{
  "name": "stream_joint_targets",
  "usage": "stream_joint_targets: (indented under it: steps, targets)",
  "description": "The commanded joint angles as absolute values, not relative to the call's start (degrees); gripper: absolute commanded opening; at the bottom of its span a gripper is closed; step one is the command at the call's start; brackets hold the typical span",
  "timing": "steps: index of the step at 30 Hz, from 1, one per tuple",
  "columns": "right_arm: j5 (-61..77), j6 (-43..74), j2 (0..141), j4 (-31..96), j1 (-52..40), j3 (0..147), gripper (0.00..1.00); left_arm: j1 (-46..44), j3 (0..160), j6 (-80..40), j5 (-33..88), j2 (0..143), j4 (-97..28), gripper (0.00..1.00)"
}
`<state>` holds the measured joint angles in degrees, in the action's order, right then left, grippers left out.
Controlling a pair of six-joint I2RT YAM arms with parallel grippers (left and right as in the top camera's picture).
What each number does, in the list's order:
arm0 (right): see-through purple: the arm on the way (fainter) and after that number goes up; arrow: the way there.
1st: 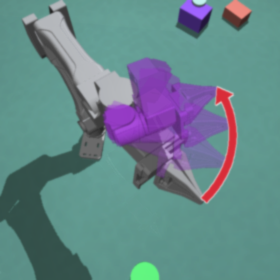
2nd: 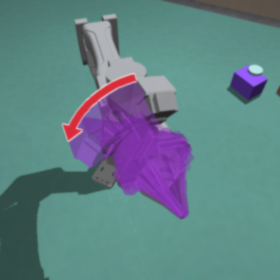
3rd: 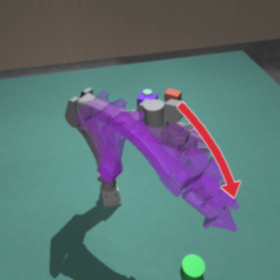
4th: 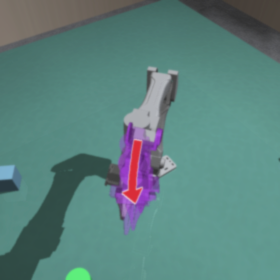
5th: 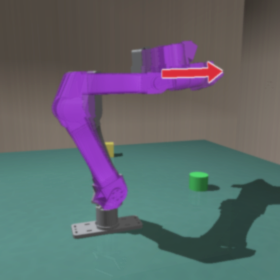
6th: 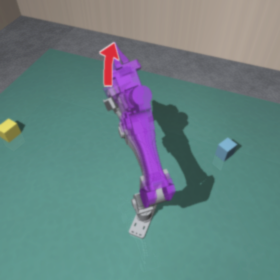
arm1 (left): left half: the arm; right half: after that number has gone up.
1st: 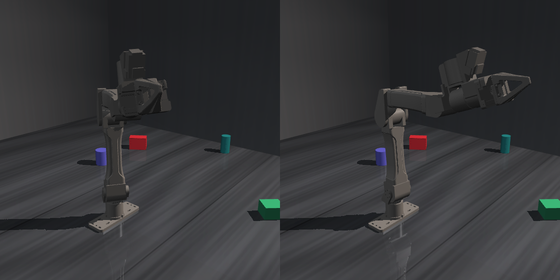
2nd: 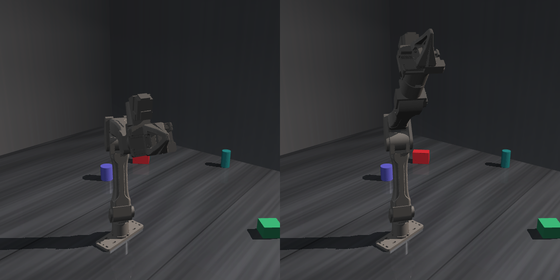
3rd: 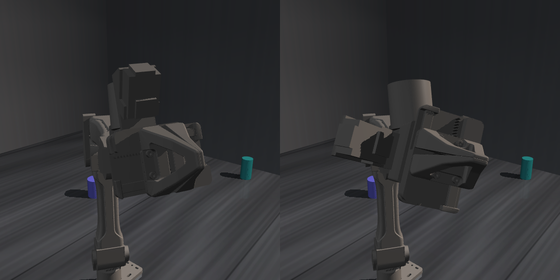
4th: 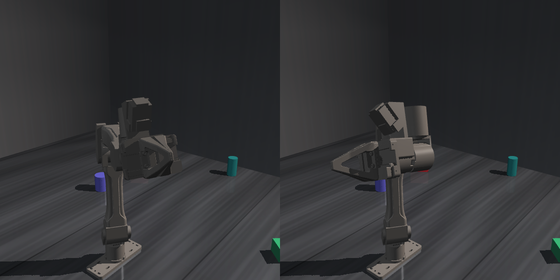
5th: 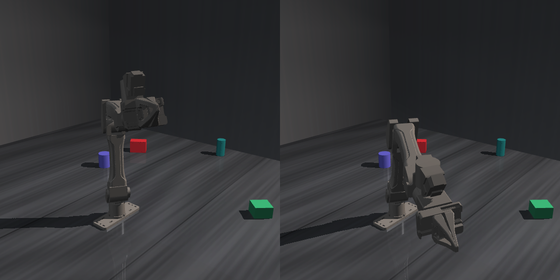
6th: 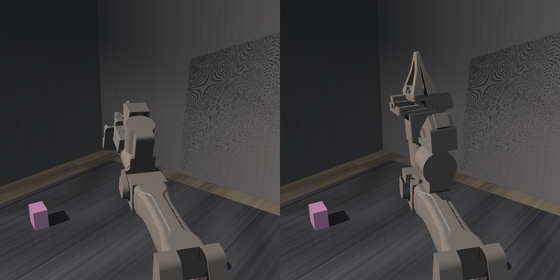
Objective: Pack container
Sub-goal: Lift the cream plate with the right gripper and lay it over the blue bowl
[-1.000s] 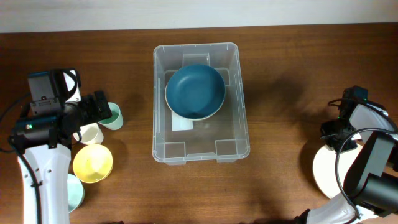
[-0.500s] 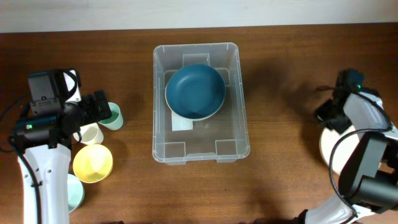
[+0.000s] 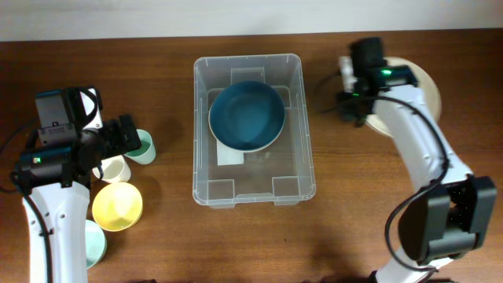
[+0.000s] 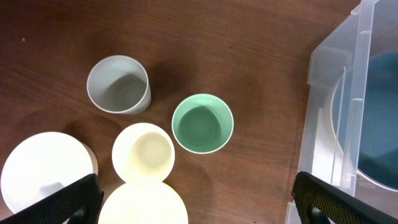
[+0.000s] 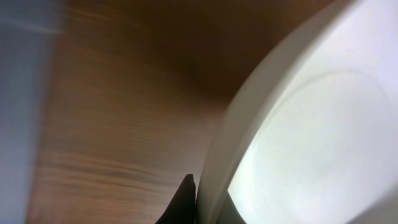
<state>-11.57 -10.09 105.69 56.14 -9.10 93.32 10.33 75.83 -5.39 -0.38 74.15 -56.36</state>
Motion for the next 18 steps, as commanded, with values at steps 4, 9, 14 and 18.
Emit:
stream_joint_targets:
  steps: [4, 9, 14, 18]
  targets:
    - [-12.7, -39.0, 104.1, 56.3, -25.6, 102.8, 0.04, 10.5, 76.5, -4.5, 0.3, 74.1, -56.2, 0.99]
    - [-11.9, -45.7, 105.2, 53.1, -34.3, 102.9, 0.04, 10.5, 76.5, -4.5, 0.3, 74.1, -56.2, 0.99]
    - [-6.2, -45.6, 108.4, 53.0, -37.8, 102.8, 0.04, 10.5, 76.5, -4.5, 0.3, 74.1, -56.2, 0.99]
    - [-3.9, -45.6, 112.1, 53.2, -38.0, 102.4, 0.04, 10.5, 76.5, -4.5, 0.3, 74.1, -56.2, 0.99]
